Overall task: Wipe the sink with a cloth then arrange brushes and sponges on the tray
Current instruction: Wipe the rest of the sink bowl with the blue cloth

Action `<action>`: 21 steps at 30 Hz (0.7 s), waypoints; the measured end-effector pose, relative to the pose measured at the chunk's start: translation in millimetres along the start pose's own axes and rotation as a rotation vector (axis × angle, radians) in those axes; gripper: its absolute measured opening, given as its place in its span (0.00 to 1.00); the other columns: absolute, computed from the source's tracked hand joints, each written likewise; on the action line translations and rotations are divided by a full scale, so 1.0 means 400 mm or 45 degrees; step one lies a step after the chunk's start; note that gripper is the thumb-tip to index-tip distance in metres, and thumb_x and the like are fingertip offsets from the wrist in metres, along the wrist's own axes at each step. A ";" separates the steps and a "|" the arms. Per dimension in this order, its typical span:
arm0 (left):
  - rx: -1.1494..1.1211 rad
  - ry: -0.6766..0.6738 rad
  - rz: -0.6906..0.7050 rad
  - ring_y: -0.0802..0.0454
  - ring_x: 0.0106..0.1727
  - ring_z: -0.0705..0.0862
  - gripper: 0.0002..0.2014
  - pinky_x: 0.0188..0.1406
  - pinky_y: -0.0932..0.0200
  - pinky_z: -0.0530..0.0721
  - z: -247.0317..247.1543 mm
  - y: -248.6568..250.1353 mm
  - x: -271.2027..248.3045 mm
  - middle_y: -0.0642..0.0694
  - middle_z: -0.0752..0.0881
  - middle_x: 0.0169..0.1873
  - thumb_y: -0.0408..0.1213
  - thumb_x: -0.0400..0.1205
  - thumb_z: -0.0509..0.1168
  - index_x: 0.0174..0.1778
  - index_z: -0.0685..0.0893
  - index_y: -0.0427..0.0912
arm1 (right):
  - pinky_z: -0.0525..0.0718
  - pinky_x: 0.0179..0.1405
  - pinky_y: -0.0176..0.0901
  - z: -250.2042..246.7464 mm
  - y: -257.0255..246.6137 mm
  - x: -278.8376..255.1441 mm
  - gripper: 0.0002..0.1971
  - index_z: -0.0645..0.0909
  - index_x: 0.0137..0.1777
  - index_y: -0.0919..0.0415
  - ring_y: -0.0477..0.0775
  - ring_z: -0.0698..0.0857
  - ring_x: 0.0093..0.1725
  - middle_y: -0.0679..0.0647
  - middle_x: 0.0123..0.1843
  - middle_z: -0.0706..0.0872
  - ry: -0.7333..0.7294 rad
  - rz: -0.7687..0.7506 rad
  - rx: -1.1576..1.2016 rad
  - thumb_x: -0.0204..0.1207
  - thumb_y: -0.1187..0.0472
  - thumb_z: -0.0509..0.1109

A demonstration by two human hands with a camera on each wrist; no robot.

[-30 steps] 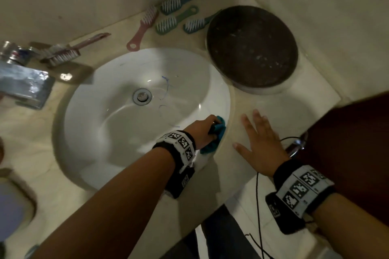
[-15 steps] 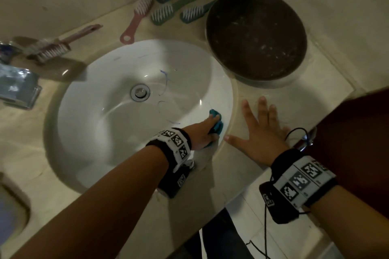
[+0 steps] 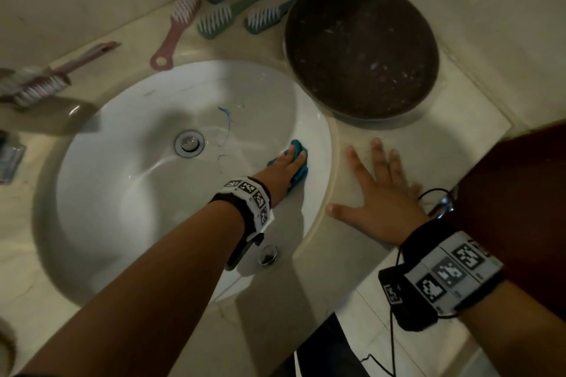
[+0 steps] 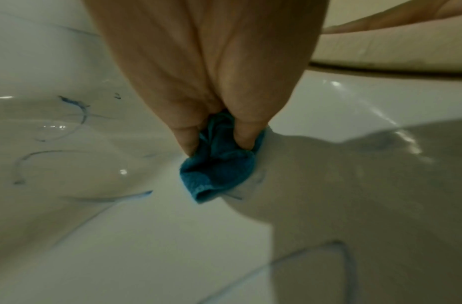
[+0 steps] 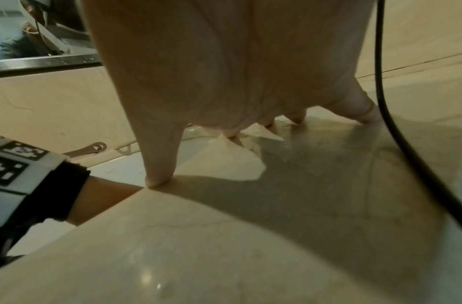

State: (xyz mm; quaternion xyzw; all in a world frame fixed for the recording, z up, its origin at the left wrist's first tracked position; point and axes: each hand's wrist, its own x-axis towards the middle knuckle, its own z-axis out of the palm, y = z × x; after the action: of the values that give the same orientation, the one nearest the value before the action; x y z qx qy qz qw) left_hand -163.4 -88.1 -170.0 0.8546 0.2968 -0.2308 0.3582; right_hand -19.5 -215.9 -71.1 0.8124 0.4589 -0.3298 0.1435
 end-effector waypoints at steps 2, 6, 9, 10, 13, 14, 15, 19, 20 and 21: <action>0.024 -0.009 -0.004 0.44 0.85 0.45 0.36 0.84 0.52 0.48 0.005 -0.002 -0.003 0.40 0.38 0.83 0.26 0.85 0.54 0.83 0.40 0.43 | 0.48 0.76 0.78 -0.001 -0.001 0.001 0.53 0.23 0.75 0.31 0.60 0.28 0.82 0.45 0.80 0.19 -0.009 -0.001 -0.008 0.64 0.24 0.60; 0.015 0.040 -0.099 0.42 0.85 0.44 0.38 0.83 0.50 0.48 -0.026 -0.011 0.023 0.39 0.40 0.83 0.24 0.84 0.57 0.83 0.40 0.41 | 0.47 0.75 0.80 -0.002 0.002 0.007 0.53 0.22 0.74 0.31 0.60 0.28 0.82 0.46 0.80 0.19 -0.007 -0.006 -0.018 0.62 0.21 0.57; -0.052 0.139 -0.110 0.43 0.85 0.42 0.36 0.84 0.50 0.46 -0.039 -0.005 0.049 0.38 0.38 0.83 0.24 0.85 0.53 0.83 0.38 0.39 | 0.45 0.75 0.80 -0.007 0.010 0.017 0.54 0.21 0.73 0.29 0.59 0.27 0.82 0.44 0.79 0.19 0.001 -0.015 -0.015 0.59 0.19 0.57; -0.071 0.157 -0.103 0.43 0.85 0.41 0.35 0.84 0.51 0.46 -0.037 -0.003 0.052 0.38 0.37 0.83 0.25 0.86 0.52 0.83 0.38 0.39 | 0.45 0.75 0.80 -0.009 0.011 0.018 0.54 0.21 0.73 0.29 0.58 0.27 0.82 0.43 0.79 0.19 0.007 -0.016 -0.015 0.59 0.19 0.57; -0.078 0.115 -0.077 0.44 0.85 0.40 0.36 0.84 0.51 0.45 -0.025 -0.007 0.047 0.39 0.34 0.82 0.24 0.85 0.52 0.83 0.37 0.42 | 0.45 0.75 0.79 -0.012 0.010 0.015 0.54 0.22 0.74 0.29 0.57 0.28 0.82 0.43 0.80 0.20 0.016 -0.008 -0.016 0.59 0.20 0.58; -0.057 0.079 -0.063 0.44 0.85 0.40 0.37 0.84 0.51 0.46 -0.020 -0.012 0.043 0.39 0.34 0.82 0.24 0.85 0.53 0.83 0.37 0.43 | 0.45 0.76 0.78 -0.014 0.009 0.015 0.54 0.23 0.74 0.30 0.57 0.28 0.83 0.43 0.80 0.20 0.017 -0.001 -0.016 0.60 0.20 0.58; -0.026 0.042 -0.052 0.44 0.85 0.40 0.37 0.84 0.50 0.47 -0.016 -0.019 0.037 0.39 0.35 0.82 0.24 0.85 0.54 0.83 0.37 0.44 | 0.46 0.76 0.78 -0.015 0.008 0.014 0.54 0.23 0.75 0.30 0.57 0.29 0.83 0.43 0.80 0.21 0.021 0.006 -0.017 0.60 0.20 0.58; 0.160 -0.034 -0.038 0.45 0.85 0.42 0.35 0.83 0.54 0.45 0.008 -0.047 0.006 0.39 0.37 0.83 0.28 0.86 0.53 0.83 0.39 0.42 | 0.48 0.77 0.78 -0.027 0.005 0.014 0.51 0.26 0.76 0.30 0.57 0.31 0.84 0.43 0.82 0.23 0.020 0.012 -0.002 0.64 0.22 0.58; 0.182 -0.031 -0.038 0.45 0.85 0.43 0.35 0.83 0.55 0.45 0.011 -0.052 0.001 0.39 0.37 0.83 0.29 0.86 0.54 0.83 0.39 0.42 | 0.49 0.77 0.78 -0.028 0.005 0.013 0.51 0.26 0.76 0.29 0.56 0.31 0.84 0.42 0.82 0.24 0.018 0.013 0.005 0.64 0.23 0.59; 0.170 -0.017 -0.040 0.45 0.85 0.43 0.36 0.83 0.55 0.46 0.010 -0.055 0.002 0.39 0.38 0.83 0.30 0.86 0.56 0.83 0.39 0.42 | 0.49 0.77 0.77 -0.031 0.005 0.012 0.51 0.26 0.75 0.29 0.56 0.32 0.84 0.42 0.82 0.24 0.020 0.014 0.011 0.64 0.23 0.59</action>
State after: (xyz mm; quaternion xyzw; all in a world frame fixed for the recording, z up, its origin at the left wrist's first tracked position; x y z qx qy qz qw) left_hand -178.2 -78.3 -183.4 0.8703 0.2917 -0.2614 0.2987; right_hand -11.1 -207.3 -65.4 0.8182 0.4541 -0.3246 0.1380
